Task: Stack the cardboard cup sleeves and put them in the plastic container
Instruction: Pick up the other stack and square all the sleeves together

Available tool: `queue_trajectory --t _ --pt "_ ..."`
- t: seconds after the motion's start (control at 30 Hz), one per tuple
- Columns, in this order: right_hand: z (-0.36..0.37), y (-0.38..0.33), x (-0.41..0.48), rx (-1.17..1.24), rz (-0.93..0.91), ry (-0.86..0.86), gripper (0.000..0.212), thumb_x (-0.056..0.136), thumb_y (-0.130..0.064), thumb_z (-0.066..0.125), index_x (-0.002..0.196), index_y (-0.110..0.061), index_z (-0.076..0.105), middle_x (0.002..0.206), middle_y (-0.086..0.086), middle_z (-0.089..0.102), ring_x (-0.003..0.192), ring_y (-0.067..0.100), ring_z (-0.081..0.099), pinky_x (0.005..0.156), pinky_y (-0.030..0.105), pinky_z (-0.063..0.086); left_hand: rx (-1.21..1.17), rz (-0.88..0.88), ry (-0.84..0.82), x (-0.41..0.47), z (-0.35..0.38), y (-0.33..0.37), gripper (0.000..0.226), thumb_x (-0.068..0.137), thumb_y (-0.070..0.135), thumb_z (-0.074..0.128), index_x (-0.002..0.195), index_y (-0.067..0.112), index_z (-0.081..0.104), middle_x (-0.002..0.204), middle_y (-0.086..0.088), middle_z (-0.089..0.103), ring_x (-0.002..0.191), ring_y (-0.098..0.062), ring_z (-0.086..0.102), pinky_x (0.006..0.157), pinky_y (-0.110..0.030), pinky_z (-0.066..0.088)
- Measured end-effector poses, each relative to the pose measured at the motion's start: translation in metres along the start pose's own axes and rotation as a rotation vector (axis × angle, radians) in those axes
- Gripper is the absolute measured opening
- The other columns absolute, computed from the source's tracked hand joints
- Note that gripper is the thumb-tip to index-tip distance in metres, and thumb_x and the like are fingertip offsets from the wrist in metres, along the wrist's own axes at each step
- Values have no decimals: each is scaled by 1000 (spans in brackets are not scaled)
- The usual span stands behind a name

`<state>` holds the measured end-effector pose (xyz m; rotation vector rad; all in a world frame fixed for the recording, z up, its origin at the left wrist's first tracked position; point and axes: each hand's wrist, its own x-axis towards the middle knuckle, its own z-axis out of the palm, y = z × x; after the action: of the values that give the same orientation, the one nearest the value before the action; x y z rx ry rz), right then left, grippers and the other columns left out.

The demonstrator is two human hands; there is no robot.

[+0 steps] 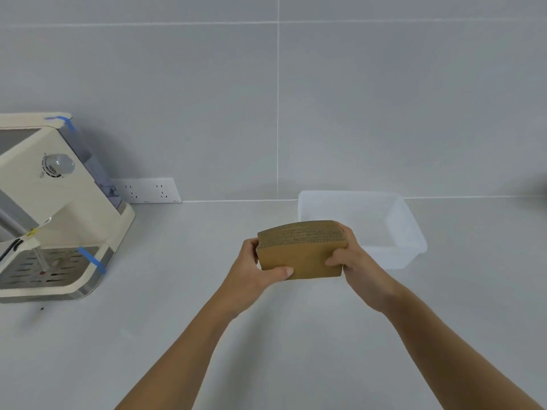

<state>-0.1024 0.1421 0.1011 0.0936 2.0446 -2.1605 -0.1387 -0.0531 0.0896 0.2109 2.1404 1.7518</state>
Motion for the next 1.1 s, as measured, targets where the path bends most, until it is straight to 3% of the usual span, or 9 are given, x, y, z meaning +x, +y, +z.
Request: queue_trajectory --t 0.13,0.2,0.27,0.33,0.43,0.57,0.7,0.9,1.1 --pt "-28 -15 6 33 -7 62 59 68 -24 52 126 -25 40 118 -7 54 110 8 49 91 27 38 -62 -54 -12 23 23 23 53 75 20 75 116 22 42 110 8 57 100 -5 56 74 -16 43" --pt "-41 -18 12 21 2 99 48 73 -27 54 120 -27 44 119 -7 54 110 7 49 90 27 38 -92 -80 -22 36 34 34 56 68 28 76 116 18 47 112 5 61 101 -8 58 76 -20 44" --pt "-57 -18 21 12 27 160 36 82 -28 55 116 -25 46 120 -4 55 110 9 50 94 29 38 -112 -101 -17 50 45 44 45 72 26 74 110 18 53 108 3 64 97 -8 59 75 -20 43" --pt "-69 -17 29 -2 52 220 37 84 -32 54 119 -22 47 123 -2 55 113 14 50 102 34 36 -122 -122 3 63 55 53 33 77 23 71 105 17 56 102 3 64 92 -7 58 77 -23 42" --pt "-86 -18 42 -15 86 309 40 84 -37 53 120 -20 49 122 -3 55 114 16 49 106 37 34 -112 -163 25 84 71 64 35 76 26 71 107 15 57 99 4 63 90 -6 56 86 -27 38" --pt "-104 -17 58 -49 149 391 43 85 -41 51 121 -18 48 119 -2 52 113 18 47 106 40 35 -110 -205 24 107 88 71 8 80 24 67 81 21 59 86 6 61 83 -7 54 96 -32 39" --pt "-119 -11 75 -56 198 418 39 87 -40 49 117 -16 48 118 1 52 111 20 47 104 41 37 -93 -265 54 128 103 67 15 80 27 65 83 18 54 91 3 57 85 -10 51 98 -35 39" --pt "-127 0 97 -99 298 413 36 88 -37 46 113 -11 46 114 7 50 106 24 47 97 39 39 -48 -359 94 152 114 53 41 78 32 63 110 10 50 94 1 52 94 -16 50 94 -35 42" --pt "-132 9 120 -104 397 381 40 89 -38 44 116 -8 41 114 8 46 106 24 45 95 37 38 10 -421 126 173 116 45 44 78 33 62 112 10 46 107 -5 50 99 -21 48 90 -34 43"
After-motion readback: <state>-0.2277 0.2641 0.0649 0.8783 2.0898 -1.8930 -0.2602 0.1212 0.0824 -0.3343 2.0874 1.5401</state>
